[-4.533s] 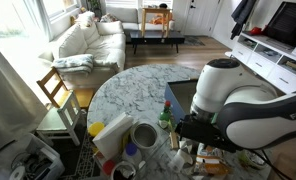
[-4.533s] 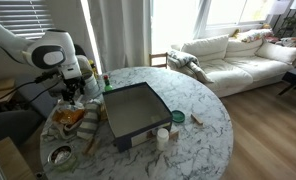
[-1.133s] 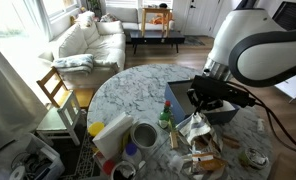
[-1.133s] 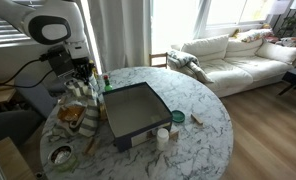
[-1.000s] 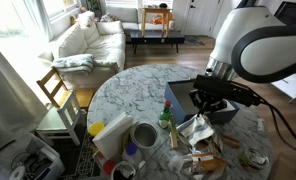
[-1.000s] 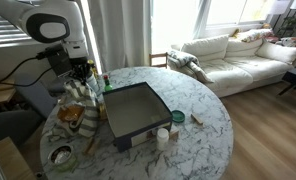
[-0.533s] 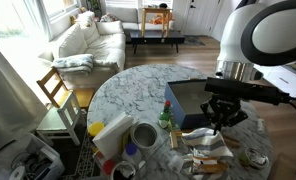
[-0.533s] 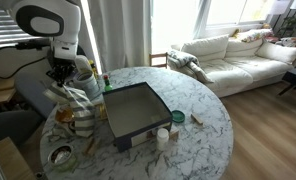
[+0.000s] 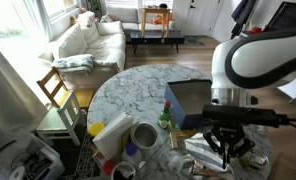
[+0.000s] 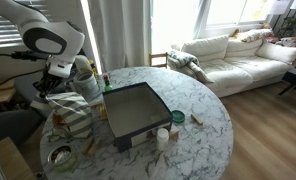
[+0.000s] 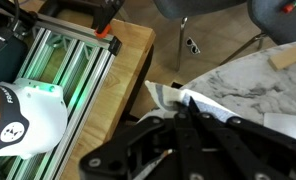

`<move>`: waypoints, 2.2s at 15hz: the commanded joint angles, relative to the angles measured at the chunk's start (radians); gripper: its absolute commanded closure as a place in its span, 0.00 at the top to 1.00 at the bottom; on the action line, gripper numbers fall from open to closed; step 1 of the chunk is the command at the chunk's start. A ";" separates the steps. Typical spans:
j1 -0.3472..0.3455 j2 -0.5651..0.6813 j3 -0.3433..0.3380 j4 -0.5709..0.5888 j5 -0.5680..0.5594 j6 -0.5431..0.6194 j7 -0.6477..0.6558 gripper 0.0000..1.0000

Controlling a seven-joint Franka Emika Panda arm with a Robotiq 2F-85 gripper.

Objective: Wrap the Cheetos packet in the striped cloth then put them in the box

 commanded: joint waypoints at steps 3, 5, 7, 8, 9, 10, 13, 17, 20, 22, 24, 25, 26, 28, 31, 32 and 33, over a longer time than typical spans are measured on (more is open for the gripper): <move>0.023 0.104 0.028 -0.019 0.076 0.000 -0.044 0.01; 0.033 0.136 0.040 -0.018 0.073 0.003 -0.048 0.01; 0.043 0.175 0.047 -0.011 0.052 -0.022 -0.036 0.01; 0.047 0.195 0.049 -0.006 0.043 -0.043 -0.030 0.01; 0.051 0.212 0.051 -0.003 0.040 -0.064 -0.035 0.01; 0.055 0.231 0.053 0.001 0.037 -0.084 -0.034 0.01; 0.066 0.282 0.051 0.008 0.045 -0.093 -0.031 0.01; 0.084 0.338 0.052 0.021 0.043 -0.055 -0.016 0.01; 0.093 0.347 0.048 0.036 0.033 -0.040 -0.011 0.29; 0.098 0.334 0.047 0.049 0.022 -0.037 -0.004 0.32; 0.102 0.310 0.047 0.061 0.007 -0.041 0.003 0.48; 0.104 0.297 0.045 0.065 -0.008 -0.039 0.012 0.57; 0.104 0.285 0.044 0.069 -0.020 -0.037 0.017 0.63; 0.103 0.255 0.041 0.075 -0.055 -0.034 0.034 0.79; 0.093 0.186 0.034 0.069 -0.109 -0.014 0.059 0.99; 0.088 0.161 0.031 0.066 -0.127 0.000 0.064 1.00; 0.086 0.138 0.028 0.058 -0.166 0.035 0.083 1.00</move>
